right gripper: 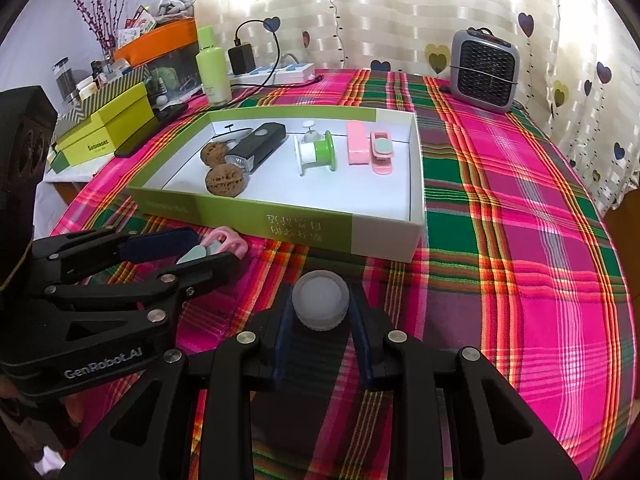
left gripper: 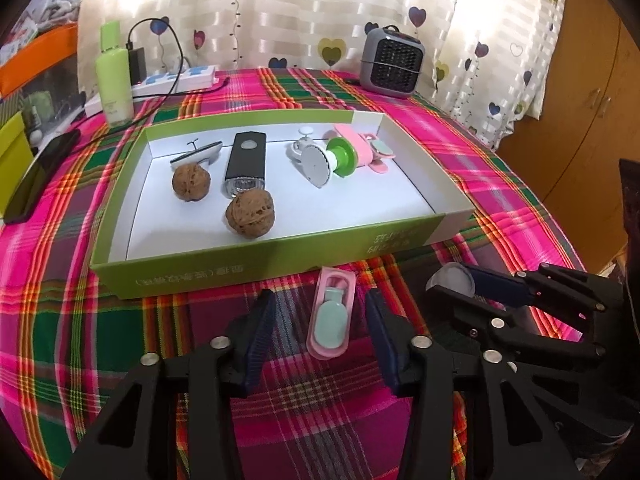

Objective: Organize objects
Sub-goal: 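Close the right tool on the frosted round lid while the left tool grasps the mint-centred pink clip, then carry the frosted lid with the right tool into the tray while the left tool carries the pink clip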

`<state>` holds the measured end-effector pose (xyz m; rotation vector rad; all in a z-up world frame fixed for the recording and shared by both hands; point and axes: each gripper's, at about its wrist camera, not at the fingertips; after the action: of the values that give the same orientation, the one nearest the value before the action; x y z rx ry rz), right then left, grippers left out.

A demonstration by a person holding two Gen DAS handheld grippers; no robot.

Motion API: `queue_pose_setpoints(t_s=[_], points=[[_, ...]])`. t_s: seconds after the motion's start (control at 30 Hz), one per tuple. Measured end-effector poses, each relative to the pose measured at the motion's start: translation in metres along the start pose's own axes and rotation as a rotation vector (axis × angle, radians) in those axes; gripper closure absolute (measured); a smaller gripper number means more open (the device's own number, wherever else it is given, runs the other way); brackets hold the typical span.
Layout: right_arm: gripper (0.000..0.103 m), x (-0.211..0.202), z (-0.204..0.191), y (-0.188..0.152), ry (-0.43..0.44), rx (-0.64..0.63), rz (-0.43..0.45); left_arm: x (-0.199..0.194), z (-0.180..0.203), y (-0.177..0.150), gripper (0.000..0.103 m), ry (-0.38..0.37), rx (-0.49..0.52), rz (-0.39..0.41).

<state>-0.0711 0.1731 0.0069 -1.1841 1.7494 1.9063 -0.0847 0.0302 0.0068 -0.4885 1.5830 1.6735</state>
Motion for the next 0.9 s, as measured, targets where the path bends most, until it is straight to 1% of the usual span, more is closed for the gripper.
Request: queue_pose_setpoints(t_s=[0.17, 0.23, 0.4, 0.53, 0.6, 0.9], points=[[0.074, 0.0005, -0.0001, -0.0006, 0.0, 0.001, -0.002, 0.0019, 0.0032, -0.0001, 0.065, 0.024, 0.017, 0.006], [0.074, 0.0009, -0.0002, -0.0006, 0.0, 0.001, -0.002, 0.0026, 0.0031, 0.0011, 0.07, 0.03, 0.015, 0.007], [0.074, 0.0006, -0.0003, -0.0009, 0.0, 0.001, -0.003, 0.0027, 0.0024, 0.0015, 0.075, 0.038, 0.01, 0.009], [0.074, 0.0003, -0.0005, -0.0011, 0.001, 0.001, -0.001, 0.0028, 0.0017, 0.0012, 0.084, 0.037, 0.006, 0.011], [0.074, 0.0009, -0.0005, -0.0013, 0.001, 0.001, -0.002, 0.0027, 0.0014, 0.0014, 0.086, 0.034, 0.005, 0.012], [0.074, -0.0002, -0.0003, -0.0022, 0.0, 0.003, 0.002, -0.0004, -0.0005, 0.0011, 0.087, 0.04, -0.001, 0.025]])
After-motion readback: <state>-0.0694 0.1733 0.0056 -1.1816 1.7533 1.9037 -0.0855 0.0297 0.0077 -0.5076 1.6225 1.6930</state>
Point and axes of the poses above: each gripper's, at about its wrist camera, not at the fingertips, and x roughly the way its jaws point, z to its right, y to its top, and after that the axes turned 3 degrees about z, right-handed
